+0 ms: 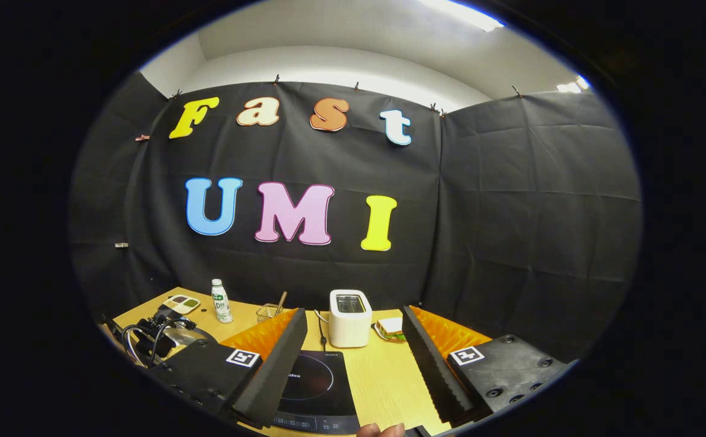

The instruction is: First push the handle of the pot to place it horizontally, then grasp the pot with both hands and set it on the induction cooktop.

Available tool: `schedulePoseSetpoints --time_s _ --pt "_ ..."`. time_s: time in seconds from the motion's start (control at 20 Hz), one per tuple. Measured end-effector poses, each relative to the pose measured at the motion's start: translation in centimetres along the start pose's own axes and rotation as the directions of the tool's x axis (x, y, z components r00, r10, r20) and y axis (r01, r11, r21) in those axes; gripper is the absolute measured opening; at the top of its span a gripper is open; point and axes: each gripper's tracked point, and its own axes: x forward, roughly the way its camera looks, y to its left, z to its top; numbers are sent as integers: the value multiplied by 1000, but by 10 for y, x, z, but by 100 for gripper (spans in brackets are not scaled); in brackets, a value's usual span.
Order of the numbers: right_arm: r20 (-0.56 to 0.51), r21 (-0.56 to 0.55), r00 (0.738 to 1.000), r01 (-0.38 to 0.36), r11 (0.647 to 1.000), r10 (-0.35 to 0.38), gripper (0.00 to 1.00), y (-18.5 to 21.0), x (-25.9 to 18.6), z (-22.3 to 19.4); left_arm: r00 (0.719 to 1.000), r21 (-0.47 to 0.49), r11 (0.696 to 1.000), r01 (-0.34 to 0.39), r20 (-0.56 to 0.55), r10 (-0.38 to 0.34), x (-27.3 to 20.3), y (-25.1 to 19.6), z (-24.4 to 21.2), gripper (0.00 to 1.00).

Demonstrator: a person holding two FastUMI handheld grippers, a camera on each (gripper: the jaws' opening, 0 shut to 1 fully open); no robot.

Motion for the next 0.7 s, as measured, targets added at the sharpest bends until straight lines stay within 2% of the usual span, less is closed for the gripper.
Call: schedulePoseSetpoints --time_s 0.15,0.3,0.7 --pt "-4 0 1000 6 1000 -6 99 -4 2 -2 999 7 999 -33 8 33 5 -1 10 5" --pt "-8 -1 1000 10 1000 -10 98 -7 2 -4 998 -10 999 -53 19 54 10 -3 22 6" --pt "-23 -14 999 22 1000 -23 98 -14 5 -10 997 -80 995 -56 50 60 24 -4 58 5"
